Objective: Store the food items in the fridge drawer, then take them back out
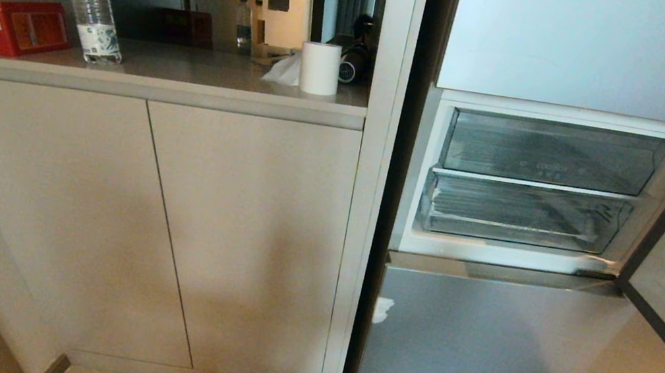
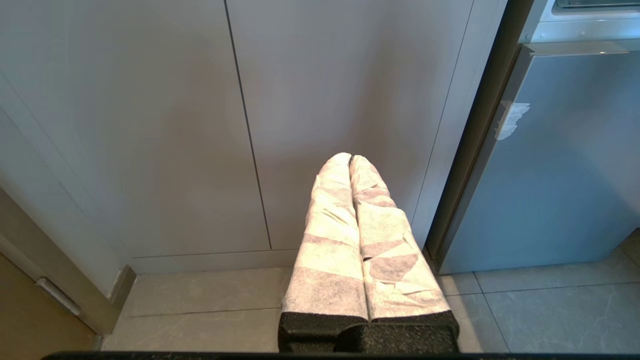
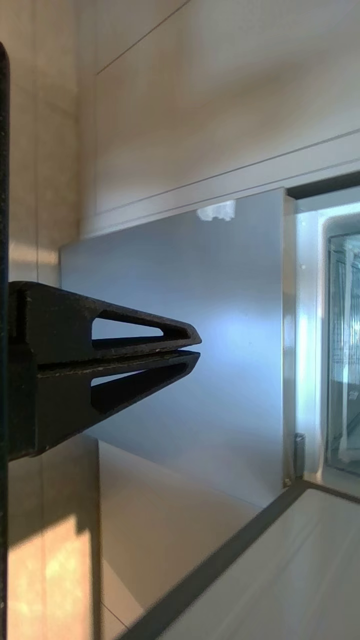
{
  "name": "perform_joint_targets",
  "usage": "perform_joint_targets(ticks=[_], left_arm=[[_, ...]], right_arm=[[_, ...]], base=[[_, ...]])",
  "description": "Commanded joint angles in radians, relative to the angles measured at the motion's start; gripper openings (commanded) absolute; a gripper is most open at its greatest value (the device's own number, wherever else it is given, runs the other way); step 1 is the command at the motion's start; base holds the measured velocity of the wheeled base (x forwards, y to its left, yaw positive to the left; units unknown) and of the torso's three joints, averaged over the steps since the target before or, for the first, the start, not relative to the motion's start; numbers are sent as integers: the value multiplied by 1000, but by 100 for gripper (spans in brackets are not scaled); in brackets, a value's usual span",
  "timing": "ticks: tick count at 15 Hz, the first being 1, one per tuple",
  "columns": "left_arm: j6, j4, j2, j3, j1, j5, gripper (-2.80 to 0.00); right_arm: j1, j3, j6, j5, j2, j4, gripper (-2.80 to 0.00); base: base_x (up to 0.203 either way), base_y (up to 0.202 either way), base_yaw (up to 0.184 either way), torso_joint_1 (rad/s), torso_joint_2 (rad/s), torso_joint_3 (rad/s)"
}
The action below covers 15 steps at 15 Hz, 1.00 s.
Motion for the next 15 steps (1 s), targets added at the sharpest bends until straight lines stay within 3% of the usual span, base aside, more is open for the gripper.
perform_joint_targets(ticks=[1,4,8,11,15], left_arm=[[0,1,2,0,0,1,-280],[0,1,2,0,0,1,-280],[0,1,0,0,0,1,-280],[0,1,0,0,0,1,-280],[0,1,0,0,0,1,-280]], right_arm=[[0,0,-21,5,1,1,-280],[0,-2,18,-6,1,2,-280],[1,-154,74,0,120,23,-280],[6,-272,122,29,407,-13,-280],[15,-388,151,112,935,-247,-280]], base=[[0,0,0,0,0,0],[0,0,0,0,0,0],[0,0,0,0,0,0],[0,0,0,0,0,0],[0,0,0,0,0,0]])
